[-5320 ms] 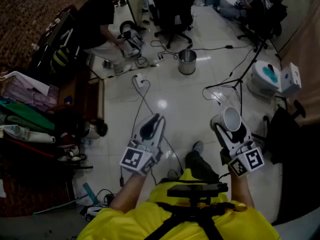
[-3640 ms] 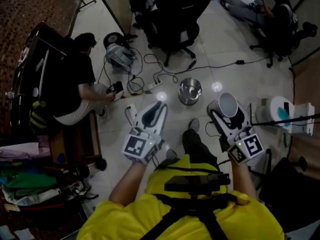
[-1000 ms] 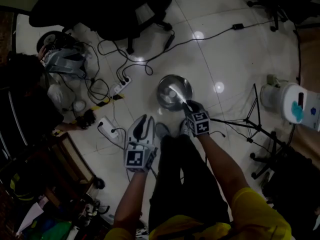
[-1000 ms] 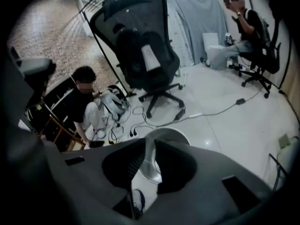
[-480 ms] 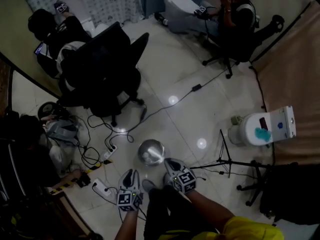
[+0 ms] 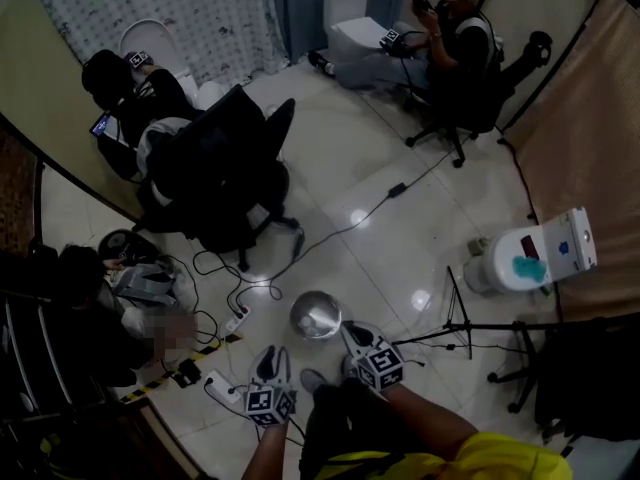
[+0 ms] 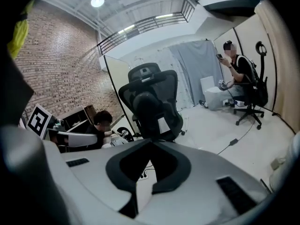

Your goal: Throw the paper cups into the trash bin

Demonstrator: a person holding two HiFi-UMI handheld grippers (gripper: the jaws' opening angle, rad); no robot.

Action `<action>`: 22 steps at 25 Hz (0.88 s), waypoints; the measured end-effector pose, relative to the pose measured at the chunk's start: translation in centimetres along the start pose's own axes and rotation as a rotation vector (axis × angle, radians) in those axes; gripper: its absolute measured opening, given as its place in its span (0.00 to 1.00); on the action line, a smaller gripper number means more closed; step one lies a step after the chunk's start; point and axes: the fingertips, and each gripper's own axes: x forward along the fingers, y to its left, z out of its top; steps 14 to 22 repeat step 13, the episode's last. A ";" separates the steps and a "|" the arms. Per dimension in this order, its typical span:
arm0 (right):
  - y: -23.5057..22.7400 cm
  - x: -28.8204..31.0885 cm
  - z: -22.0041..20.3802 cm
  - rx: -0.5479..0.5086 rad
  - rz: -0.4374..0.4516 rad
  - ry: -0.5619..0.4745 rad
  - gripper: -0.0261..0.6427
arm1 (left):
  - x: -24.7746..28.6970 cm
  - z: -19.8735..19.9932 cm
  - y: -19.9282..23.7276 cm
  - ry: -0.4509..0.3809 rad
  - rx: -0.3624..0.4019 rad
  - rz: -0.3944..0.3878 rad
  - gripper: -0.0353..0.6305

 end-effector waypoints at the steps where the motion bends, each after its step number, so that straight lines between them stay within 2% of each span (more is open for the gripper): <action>1: 0.1 -0.3 0.4 0.001 0.000 -0.004 0.04 | -0.1 0.1 -0.1 -0.001 0.002 0.001 0.20; 7: 0.1 -0.9 1.7 0.008 -0.003 -0.028 0.04 | 0.1 0.2 -0.5 0.000 0.005 -0.005 0.20; 13: 0.6 -0.1 2.7 -0.007 0.035 -0.042 0.04 | 0.8 0.3 -0.7 -0.006 0.002 -0.018 0.20; 22: 0.6 -0.1 2.7 -0.007 0.035 -0.042 0.04 | 0.8 0.3 -0.7 -0.006 0.002 -0.018 0.20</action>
